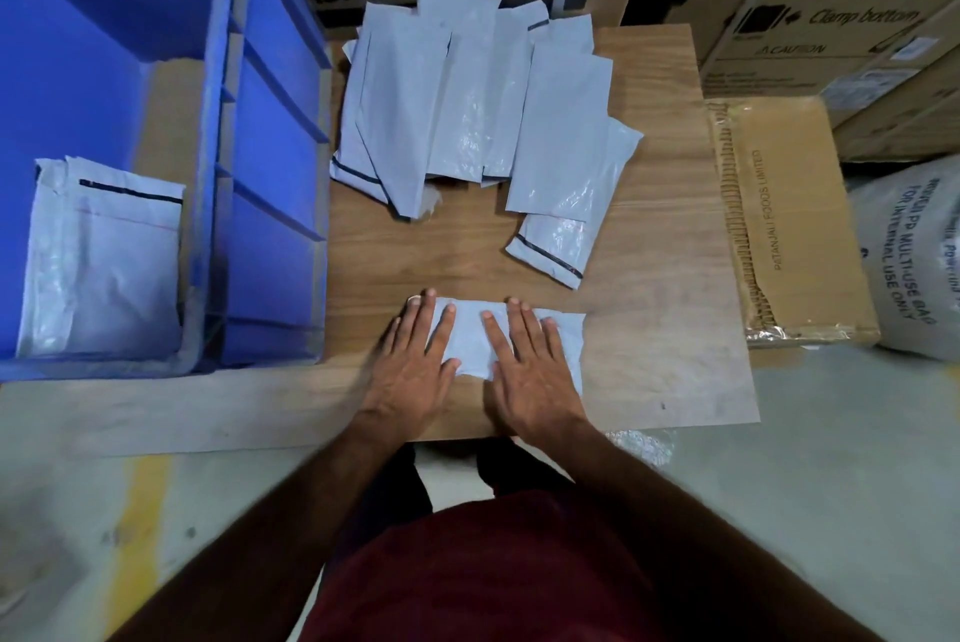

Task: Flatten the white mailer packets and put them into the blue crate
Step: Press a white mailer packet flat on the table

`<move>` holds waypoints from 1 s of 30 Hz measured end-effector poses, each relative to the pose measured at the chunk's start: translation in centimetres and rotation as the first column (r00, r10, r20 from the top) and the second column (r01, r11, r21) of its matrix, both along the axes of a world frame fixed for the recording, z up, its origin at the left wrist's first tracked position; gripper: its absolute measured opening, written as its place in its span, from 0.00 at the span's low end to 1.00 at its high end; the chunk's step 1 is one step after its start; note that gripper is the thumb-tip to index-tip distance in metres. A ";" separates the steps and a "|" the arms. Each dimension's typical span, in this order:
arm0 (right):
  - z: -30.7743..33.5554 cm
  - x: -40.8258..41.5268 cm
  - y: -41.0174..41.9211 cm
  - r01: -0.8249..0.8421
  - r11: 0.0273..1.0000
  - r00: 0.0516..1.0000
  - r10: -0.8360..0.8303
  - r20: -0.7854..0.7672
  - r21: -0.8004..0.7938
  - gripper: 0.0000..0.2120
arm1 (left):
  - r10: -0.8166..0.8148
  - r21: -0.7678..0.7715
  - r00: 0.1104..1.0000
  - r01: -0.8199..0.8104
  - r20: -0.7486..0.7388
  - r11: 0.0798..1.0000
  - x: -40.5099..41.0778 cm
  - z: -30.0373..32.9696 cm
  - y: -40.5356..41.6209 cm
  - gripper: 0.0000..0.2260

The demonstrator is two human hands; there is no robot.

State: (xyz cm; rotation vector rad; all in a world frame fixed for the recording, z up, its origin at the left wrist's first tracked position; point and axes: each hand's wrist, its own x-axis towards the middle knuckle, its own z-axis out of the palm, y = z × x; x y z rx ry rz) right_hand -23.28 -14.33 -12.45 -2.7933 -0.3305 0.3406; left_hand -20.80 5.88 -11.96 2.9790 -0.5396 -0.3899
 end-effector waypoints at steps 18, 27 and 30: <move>-1.2 -0.5 -4.5 -0.038 0.999 0.997 0.038 0.060 -0.003 0.30 | -0.110 -0.004 0.991 0.111 0.069 0.994 -1.1 -1.5 -4.2 0.31; -0.7 -0.8 -5.3 0.073 0.992 0.995 -0.080 0.059 0.102 0.31 | -0.079 -0.048 0.986 0.087 0.145 0.995 -1.3 -0.1 -6.6 0.30; -0.9 -1.4 -6.4 0.142 0.984 0.987 -0.150 0.062 0.106 0.31 | -0.160 -0.045 0.982 0.165 0.097 0.985 -1.1 -0.6 -7.9 0.30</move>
